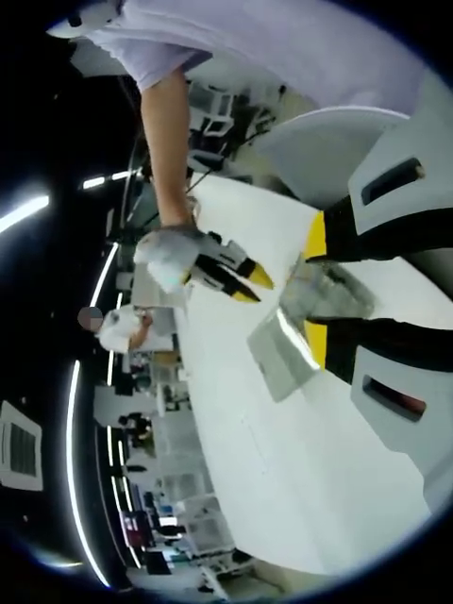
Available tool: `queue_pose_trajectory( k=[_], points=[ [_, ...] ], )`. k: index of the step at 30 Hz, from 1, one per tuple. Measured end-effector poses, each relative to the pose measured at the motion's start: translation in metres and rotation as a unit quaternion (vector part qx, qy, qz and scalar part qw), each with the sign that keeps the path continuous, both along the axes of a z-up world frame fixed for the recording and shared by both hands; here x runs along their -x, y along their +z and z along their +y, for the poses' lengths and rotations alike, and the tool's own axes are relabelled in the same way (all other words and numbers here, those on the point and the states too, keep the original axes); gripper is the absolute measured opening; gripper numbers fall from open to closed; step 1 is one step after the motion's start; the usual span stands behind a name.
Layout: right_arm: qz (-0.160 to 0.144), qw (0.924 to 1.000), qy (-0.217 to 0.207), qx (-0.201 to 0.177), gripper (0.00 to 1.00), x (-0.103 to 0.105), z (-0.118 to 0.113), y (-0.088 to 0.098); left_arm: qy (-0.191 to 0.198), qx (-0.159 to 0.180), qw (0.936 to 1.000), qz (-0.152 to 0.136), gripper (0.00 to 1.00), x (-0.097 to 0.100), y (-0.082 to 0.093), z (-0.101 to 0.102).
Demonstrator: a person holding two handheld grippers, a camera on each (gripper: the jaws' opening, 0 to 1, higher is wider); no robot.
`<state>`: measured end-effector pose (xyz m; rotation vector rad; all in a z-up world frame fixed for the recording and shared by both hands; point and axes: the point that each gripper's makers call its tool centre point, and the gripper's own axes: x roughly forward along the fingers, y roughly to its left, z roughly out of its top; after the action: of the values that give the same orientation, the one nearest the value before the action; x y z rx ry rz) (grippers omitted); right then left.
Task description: Insert the divider into the dual guide fixture by aligning both edges with the guide slots and pushing it downward to the bottom, including one-sided entry, uneven engagement, binding, and posture correction.
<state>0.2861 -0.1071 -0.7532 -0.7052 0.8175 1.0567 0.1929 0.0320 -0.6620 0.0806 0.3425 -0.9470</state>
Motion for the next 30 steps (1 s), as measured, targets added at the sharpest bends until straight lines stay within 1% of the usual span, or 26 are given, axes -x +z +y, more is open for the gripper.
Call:
queue_pose_trajectory(
  k=[3, 5, 7, 9, 10, 12, 14, 19, 22, 25, 30],
  points=[
    [-0.008, 0.9999, -0.007, -0.009, 0.16, 0.003, -0.002, 0.007, -0.005, -0.001, 1.0, -0.001, 0.2, 0.001, 0.001, -0.002],
    [-0.016, 0.9996, -0.013, -0.021, 0.17, 0.006, -0.002, 0.014, -0.007, -0.001, 1.0, -0.001, 0.2, 0.002, 0.002, -0.003],
    [-0.024, 0.9989, -0.02, -0.037, 0.17, 0.009, -0.001, 0.021, -0.01, -0.002, 0.9999, -0.001, 0.2, 0.002, 0.002, -0.003],
    [-0.031, 0.9971, -0.031, -0.062, 0.17, 0.012, 0.0, 0.03, -0.012, -0.004, 0.9999, -0.001, 0.2, 0.003, 0.002, -0.005],
    [-0.035, 0.9953, -0.04, -0.081, 0.17, 0.013, 0.001, 0.036, -0.013, -0.005, 0.9999, 0.0, 0.2, 0.004, 0.002, -0.005],
    [-0.042, 0.9928, -0.052, -0.099, 0.17, 0.016, -0.001, 0.043, -0.015, -0.006, 0.9999, 0.002, 0.2, 0.005, 0.001, -0.007],
    [-0.047, 0.9915, -0.055, -0.108, 0.18, 0.02, -0.003, 0.048, -0.017, -0.007, 0.9998, 0.004, 0.2, 0.006, 0.0, -0.009],
    [-0.065, 0.9836, -0.073, -0.152, 0.2, 0.034, -0.002, 0.067, -0.022, -0.008, 0.9997, 0.011, 0.2, 0.006, -0.003, -0.016],
    [-0.07, 0.9792, -0.081, -0.172, 0.22, 0.041, -0.001, 0.074, -0.022, -0.007, 0.9996, 0.016, 0.21, 0.007, -0.005, -0.019],
    [-0.074, 0.9775, -0.082, -0.179, 0.23, 0.047, -0.002, 0.078, -0.023, -0.008, 0.9995, 0.021, 0.21, 0.008, -0.007, -0.021],
    [-0.083, 0.9719, -0.087, -0.202, 0.25, 0.058, 0.0, 0.089, -0.018, -0.011, 0.9994, 0.029, 0.21, 0.007, -0.01, -0.019]
  ],
)
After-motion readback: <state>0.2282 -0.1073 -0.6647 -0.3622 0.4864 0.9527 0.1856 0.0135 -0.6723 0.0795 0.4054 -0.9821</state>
